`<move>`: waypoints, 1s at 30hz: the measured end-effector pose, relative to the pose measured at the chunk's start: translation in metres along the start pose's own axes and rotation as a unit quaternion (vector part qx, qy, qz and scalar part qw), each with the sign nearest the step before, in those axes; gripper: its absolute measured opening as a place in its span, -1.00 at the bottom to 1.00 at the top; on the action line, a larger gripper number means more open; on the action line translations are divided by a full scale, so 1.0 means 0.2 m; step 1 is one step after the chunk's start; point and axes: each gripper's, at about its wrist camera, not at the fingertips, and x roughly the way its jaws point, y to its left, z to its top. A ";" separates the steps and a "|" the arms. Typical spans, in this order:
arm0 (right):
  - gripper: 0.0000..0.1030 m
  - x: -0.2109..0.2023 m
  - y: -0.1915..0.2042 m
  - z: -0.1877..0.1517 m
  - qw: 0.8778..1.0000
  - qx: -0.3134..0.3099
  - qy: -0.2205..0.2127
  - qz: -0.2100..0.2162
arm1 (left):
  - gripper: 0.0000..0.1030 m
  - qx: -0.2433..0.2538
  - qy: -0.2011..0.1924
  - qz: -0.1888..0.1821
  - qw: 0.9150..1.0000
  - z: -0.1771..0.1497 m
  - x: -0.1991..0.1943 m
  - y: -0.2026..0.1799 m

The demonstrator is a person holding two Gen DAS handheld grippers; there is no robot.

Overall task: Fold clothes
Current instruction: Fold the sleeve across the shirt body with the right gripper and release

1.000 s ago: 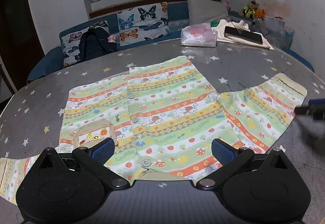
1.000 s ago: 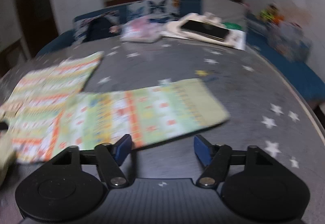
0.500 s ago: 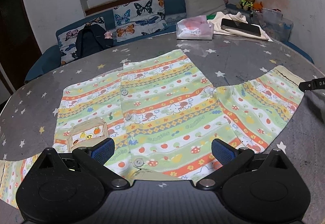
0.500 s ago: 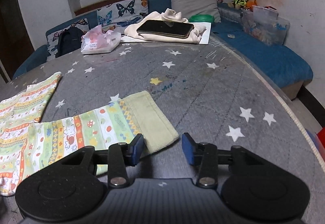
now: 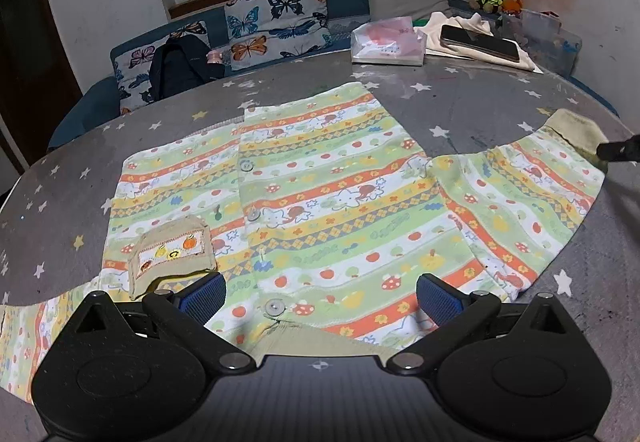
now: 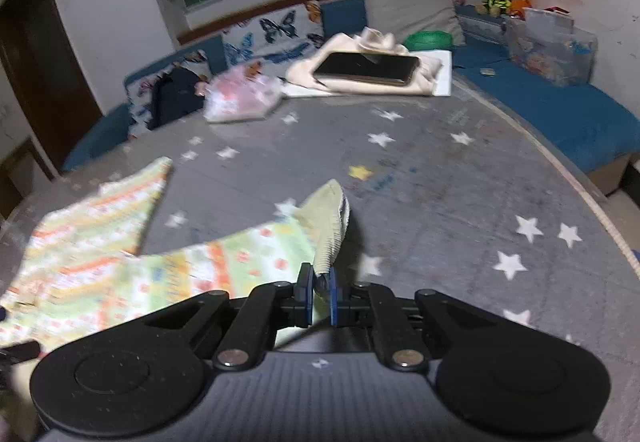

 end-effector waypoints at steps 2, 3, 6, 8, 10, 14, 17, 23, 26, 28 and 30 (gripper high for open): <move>-0.86 -0.03 0.04 0.02 1.000 0.003 -0.005 0.020 | 1.00 -0.004 0.001 0.000 1.000 0.00 0.00 0.01; -0.86 -0.05 0.06 0.03 1.000 0.003 -0.008 0.029 | 1.00 -0.005 0.001 0.000 1.000 0.00 0.00 0.01; -0.87 -0.09 0.15 0.05 0.998 0.003 -0.012 0.066 | 1.00 -0.007 0.000 0.000 1.000 -0.01 -0.01 0.02; -0.87 -0.12 0.22 0.07 0.996 0.001 -0.013 0.092 | 1.00 -0.010 -0.001 -0.001 1.000 -0.01 -0.01 0.04; -0.87 -0.13 0.30 0.09 0.993 -0.002 -0.013 0.117 | 1.00 -0.016 -0.003 -0.001 1.000 -0.02 -0.02 0.06; -0.87 -0.15 0.48 0.14 0.986 -0.007 -0.013 0.166 | 1.00 -0.027 -0.004 0.002 1.000 -0.03 -0.03 0.11; -0.87 -0.15 0.62 0.17 0.981 -0.012 -0.009 0.195 | 1.00 -0.037 -0.006 0.006 0.999 -0.04 -0.04 0.16; -0.88 -0.12 0.93 0.19 0.971 -0.044 -0.003 0.237 | 1.00 -0.069 -0.018 0.019 0.997 -0.07 -0.09 0.32; -0.88 -0.09 1.08 0.17 0.965 -0.059 0.005 0.255 | 1.00 -0.085 -0.019 0.028 0.996 -0.09 -0.10 0.40; -0.88 -0.06 1.17 0.16 0.962 -0.066 0.010 0.265 | 1.00 -0.095 -0.018 0.035 0.995 -0.12 -0.10 0.46; -0.88 -0.03 1.24 0.13 0.958 -0.069 0.016 0.277 | 1.00 -0.105 -0.014 0.038 0.994 -0.14 -0.10 0.49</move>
